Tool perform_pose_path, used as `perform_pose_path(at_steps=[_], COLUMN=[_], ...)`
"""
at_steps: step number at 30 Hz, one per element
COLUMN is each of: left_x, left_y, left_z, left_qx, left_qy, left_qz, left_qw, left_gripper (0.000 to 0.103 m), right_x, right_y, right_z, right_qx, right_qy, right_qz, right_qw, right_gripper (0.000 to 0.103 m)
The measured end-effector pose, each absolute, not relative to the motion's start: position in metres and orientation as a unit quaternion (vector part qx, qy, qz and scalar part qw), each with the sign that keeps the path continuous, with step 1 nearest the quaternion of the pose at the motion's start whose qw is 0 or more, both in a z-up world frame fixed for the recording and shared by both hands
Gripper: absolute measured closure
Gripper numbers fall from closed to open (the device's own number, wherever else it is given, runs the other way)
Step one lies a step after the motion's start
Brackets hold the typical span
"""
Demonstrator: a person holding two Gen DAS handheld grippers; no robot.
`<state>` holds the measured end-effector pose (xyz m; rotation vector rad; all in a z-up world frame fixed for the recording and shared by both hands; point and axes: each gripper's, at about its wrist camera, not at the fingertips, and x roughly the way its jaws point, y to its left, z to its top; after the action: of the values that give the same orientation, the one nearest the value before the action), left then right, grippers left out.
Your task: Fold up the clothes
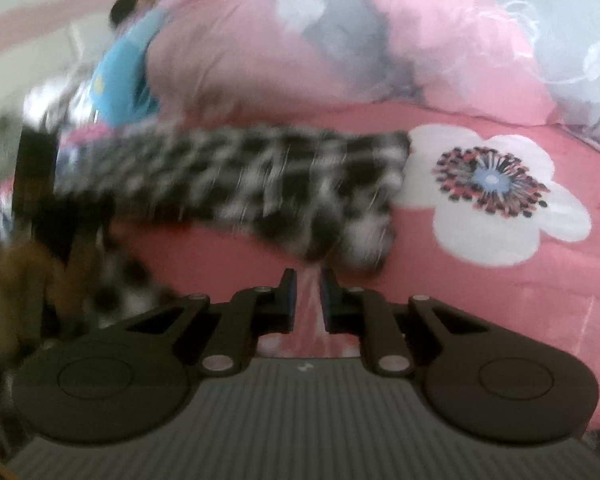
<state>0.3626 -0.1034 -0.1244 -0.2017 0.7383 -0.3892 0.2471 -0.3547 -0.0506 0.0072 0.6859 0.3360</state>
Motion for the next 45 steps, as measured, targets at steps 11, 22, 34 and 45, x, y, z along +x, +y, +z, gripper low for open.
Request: perform_pose_path(at_steps=[11, 22, 34, 45], left_x=[0.36, 0.358, 0.357, 0.358], left_y=[-0.109, -0.114, -0.114, -0.116], left_z=[-0.123, -0.123, -0.124, -0.125], left_qx=[-0.079, -0.06, -0.059, -0.056], left_qy=[0.356, 0.353, 0.353, 0.351], left_qz=[-0.183, -0.179, -0.179, -0.178], left_qw=[0.913, 0.916, 0.917, 0.917], left_gripper=[0.073, 0.073, 0.073, 0.073], right_x=[0.314, 0.33, 0.251, 0.319], right_y=[-0.352, -0.341, -0.33, -0.331], right_z=[-0.025, -0.044, -0.024, -0.015], right_qx=[0.042, 0.062, -0.009, -0.008], right_qy=[0.299, 0.343, 0.321, 0.299], right_qz=[0.128, 0.136, 0.23, 0.167], right_qw=[0.945, 0.927, 0.919, 0.94], right_gripper=[0.048, 0.096, 0.097, 0.046])
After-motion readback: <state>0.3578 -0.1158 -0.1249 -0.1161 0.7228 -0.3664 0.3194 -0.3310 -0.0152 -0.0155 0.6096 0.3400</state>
